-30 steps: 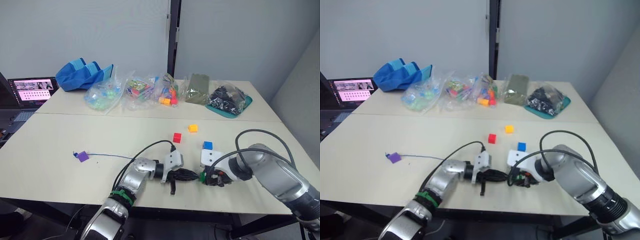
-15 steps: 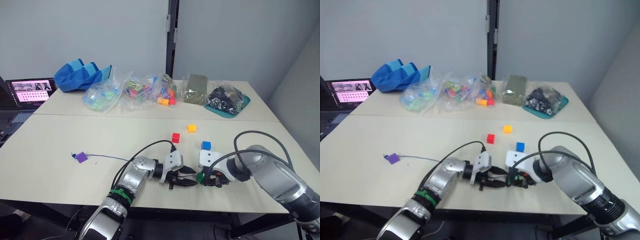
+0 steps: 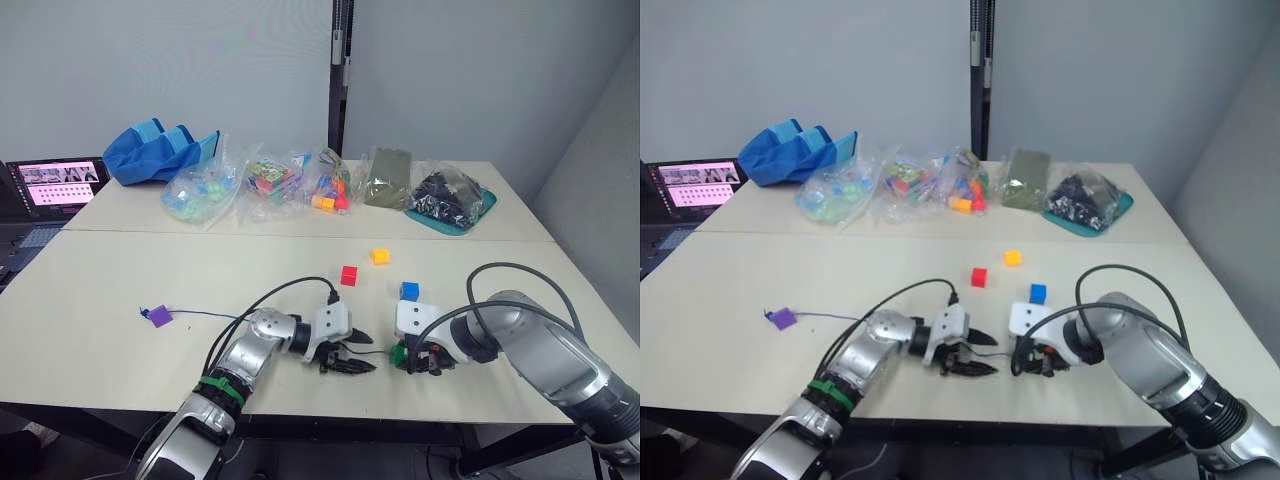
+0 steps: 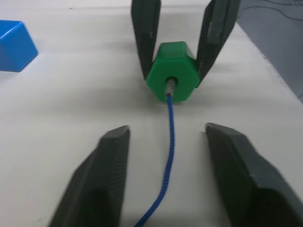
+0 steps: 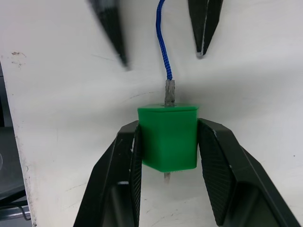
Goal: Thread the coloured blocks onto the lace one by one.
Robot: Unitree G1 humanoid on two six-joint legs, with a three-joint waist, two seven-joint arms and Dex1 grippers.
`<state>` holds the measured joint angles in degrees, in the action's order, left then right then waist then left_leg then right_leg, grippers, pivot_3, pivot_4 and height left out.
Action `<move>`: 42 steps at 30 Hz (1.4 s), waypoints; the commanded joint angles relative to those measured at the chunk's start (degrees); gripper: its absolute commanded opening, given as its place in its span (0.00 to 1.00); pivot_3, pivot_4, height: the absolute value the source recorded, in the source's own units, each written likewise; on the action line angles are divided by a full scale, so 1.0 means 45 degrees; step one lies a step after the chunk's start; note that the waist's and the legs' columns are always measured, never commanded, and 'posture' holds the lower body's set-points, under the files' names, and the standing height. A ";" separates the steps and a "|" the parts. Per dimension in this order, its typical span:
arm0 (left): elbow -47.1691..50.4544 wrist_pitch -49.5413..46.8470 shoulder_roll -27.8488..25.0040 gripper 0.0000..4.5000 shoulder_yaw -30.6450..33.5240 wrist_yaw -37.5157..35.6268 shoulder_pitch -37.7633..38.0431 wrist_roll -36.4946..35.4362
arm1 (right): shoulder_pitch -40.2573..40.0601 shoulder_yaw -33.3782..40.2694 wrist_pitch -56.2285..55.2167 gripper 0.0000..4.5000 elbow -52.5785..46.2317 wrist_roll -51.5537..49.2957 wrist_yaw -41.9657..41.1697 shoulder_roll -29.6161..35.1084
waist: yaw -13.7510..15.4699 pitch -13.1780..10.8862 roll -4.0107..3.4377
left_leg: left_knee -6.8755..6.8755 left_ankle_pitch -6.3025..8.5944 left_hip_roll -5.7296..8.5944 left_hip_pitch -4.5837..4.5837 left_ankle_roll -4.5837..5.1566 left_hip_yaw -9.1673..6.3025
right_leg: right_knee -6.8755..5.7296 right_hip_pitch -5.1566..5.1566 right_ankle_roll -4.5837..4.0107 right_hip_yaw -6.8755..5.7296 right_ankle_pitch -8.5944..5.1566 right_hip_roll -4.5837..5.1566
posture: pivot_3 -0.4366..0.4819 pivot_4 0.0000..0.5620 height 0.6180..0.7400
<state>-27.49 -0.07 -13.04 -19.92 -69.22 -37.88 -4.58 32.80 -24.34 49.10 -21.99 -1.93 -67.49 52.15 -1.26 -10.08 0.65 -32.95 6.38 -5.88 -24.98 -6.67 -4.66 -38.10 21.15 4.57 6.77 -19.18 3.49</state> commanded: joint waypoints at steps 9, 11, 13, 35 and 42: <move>0.0425 -0.0621 0.0393 0.00 0.0077 -0.0208 -0.0121 -0.0358 | -0.0236 -0.0305 -0.0197 0.27 0.0101 -0.0112 -0.0087 -0.0029 | 0.0005 0.0000 0.0000 | -0.0001 0.0000 0.0000 0.0000 0.0000 0.0000 | -0.0001 -0.0001 -0.0001 0.0001 0.0000 0.0000 | 0.48 0.27 1.00; 0.0402 -0.0619 0.0573 0.00 0.0026 -0.0149 -0.0134 -0.0296 | -0.0242 -0.0309 -0.0187 0.27 0.0086 -0.0113 -0.0084 -0.0031 | 0.0008 0.0001 0.0000 | -0.0001 0.0000 0.0000 0.0000 0.0000 0.0000 | 0.0000 -0.0002 0.0000 0.0001 0.0000 0.0000 | 0.48 0.27 1.00; 0.0195 -0.0360 0.0816 0.00 -0.0086 0.0101 -0.0194 -0.0053 | -0.0250 -0.0311 -0.0161 0.27 0.0054 -0.0118 -0.0078 -0.0036 | 0.0015 0.0001 0.0001 | -0.0001 0.0000 0.0000 0.0000 0.0000 0.0000 | 0.0000 -0.0002 0.0000 0.0000 0.0000 0.0000 | 0.48 0.27 1.00; 0.0609 -0.0776 0.0409 0.92 0.0209 -0.0146 -0.0476 -0.0275 | -0.0208 0.0922 0.0679 1.00 -0.0547 -0.0862 0.0084 0.0380 | 0.0073 -0.0001 0.0002 | -0.0002 0.0000 0.0001 -0.0003 -0.0001 0.0000 | 0.0001 0.0001 0.0000 0.0003 0.0001 0.0000 | 0.48 0.27 1.00; 0.0106 -0.0077 0.1136 0.99 -0.0176 -0.0376 -0.0725 -0.0151 | -0.0987 0.2708 0.1687 1.00 -0.1433 -0.1961 0.0005 0.2052 | 0.0213 -0.0002 0.0002 | -0.0007 0.0001 0.0004 -0.0021 0.0000 0.0001 | 0.0011 0.0002 0.0003 -0.0001 0.0001 0.0004 | 0.48 0.27 1.00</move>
<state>-27.25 -1.72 -8.73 -20.47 -70.63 -39.68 -4.71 28.74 -14.52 55.58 -26.40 -9.34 -67.42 60.61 -0.30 -10.09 0.67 -32.98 6.39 -5.87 -25.08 -6.66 -4.66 -38.05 21.16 4.58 6.76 -19.18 3.51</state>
